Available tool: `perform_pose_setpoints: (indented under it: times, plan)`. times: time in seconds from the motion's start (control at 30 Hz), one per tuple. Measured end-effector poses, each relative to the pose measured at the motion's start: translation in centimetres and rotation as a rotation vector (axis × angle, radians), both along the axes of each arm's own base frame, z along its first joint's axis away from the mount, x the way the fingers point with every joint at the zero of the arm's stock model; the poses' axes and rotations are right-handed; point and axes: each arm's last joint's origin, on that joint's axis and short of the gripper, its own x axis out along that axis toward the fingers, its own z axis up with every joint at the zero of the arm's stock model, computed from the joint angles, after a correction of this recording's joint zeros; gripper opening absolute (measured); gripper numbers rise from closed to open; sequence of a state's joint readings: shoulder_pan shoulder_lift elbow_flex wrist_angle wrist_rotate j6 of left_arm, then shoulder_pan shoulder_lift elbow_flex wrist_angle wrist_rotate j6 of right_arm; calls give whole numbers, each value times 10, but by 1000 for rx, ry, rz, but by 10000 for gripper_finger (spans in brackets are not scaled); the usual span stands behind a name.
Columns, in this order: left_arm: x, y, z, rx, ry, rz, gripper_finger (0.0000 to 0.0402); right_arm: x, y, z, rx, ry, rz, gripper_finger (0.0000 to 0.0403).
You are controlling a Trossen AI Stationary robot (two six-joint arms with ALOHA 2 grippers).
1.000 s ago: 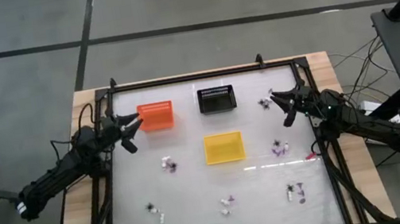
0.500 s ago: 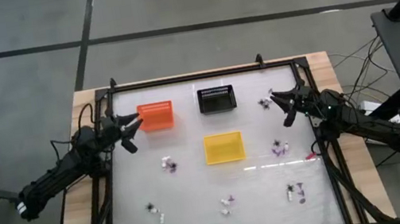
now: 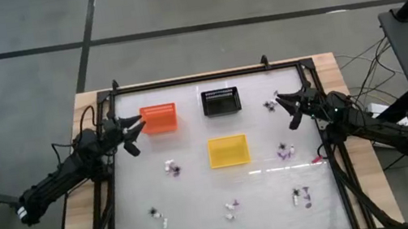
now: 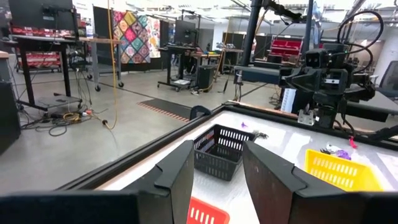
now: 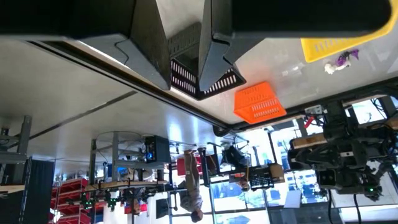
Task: Sort Halloween decoration
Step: Put the white skeleton toy into the black bin
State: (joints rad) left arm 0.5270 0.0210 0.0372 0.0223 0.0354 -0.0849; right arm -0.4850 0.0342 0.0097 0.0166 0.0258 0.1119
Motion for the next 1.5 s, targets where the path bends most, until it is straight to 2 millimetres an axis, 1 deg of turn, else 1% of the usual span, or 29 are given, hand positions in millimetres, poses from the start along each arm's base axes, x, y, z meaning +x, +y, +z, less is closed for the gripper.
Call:
perform_pose_setpoints:
  times: [0.2, 0.4, 0.7, 0.97, 1.17, 1.33, 1.5]
  plan:
    - [0, 1, 0, -4, -5, 24, 121, 0, 0, 0, 0, 0, 0, 73]
    - [0, 0, 0, -16, -5, -16, 121, 0, 0, 0, 0, 0, 0, 73]
    - [1, -1, -1, -115, -42, -43, 121, 0, 0, 0, 0, 0, 0, 73]
    - [1, -1, 0, -126, -67, -35, 121, 0, 0, 0, 0, 0, 0, 73]
    - [1, -1, 1, -138, -75, -62, 121, 0, 0, 0, 0, 0, 0, 73]
    - [-1, 2, 2, -168, -115, 59, 106, 0, 0, 0, 0, 0, 0, 73]
    - [-1, 2, 5, -168, -153, 62, 80, 0, 0, 0, 0, 0, 0, 73]
